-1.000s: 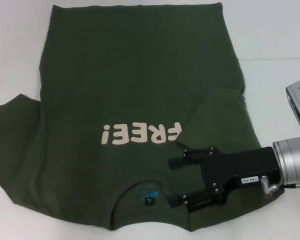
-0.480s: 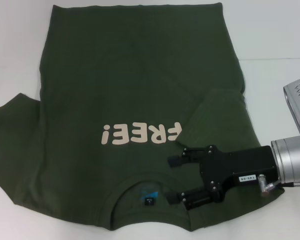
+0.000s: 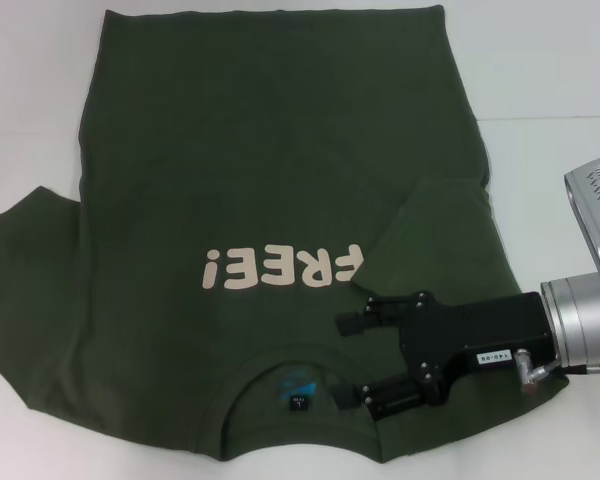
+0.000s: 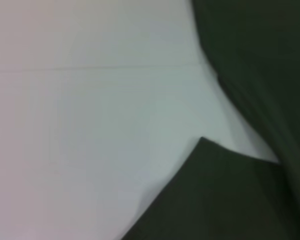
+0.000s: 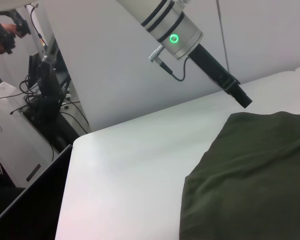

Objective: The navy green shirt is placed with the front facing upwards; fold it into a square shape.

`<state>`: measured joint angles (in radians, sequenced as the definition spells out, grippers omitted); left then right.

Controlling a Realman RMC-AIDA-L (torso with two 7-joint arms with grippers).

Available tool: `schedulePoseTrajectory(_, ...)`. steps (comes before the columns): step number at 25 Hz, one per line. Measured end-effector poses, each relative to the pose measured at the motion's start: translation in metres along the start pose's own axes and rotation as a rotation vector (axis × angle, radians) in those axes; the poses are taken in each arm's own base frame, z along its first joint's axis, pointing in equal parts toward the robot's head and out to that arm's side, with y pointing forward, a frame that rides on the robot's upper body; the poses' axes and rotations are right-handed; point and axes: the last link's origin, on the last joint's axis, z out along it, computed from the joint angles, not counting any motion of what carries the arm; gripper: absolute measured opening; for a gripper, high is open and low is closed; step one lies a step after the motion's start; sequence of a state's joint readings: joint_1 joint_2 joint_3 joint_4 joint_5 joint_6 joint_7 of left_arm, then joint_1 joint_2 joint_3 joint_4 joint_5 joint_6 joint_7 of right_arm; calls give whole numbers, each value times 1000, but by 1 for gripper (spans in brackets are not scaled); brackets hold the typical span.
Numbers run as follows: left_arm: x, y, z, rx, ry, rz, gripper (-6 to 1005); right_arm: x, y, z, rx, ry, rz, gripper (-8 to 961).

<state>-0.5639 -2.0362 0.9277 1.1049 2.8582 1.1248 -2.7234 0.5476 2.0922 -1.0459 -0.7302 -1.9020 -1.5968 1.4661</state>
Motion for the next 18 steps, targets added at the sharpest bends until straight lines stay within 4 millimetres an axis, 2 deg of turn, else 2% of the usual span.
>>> schedulePoseTrajectory(7, -14, -10, 6, 5, -52, -30, 74, 0, 0, 1, -2, 2, -1, 941)
schedulePoseTrajectory(18, -17, -19, 1, -5, -36, -151, 355, 2, 1, 0, -2, 1, 5, 939)
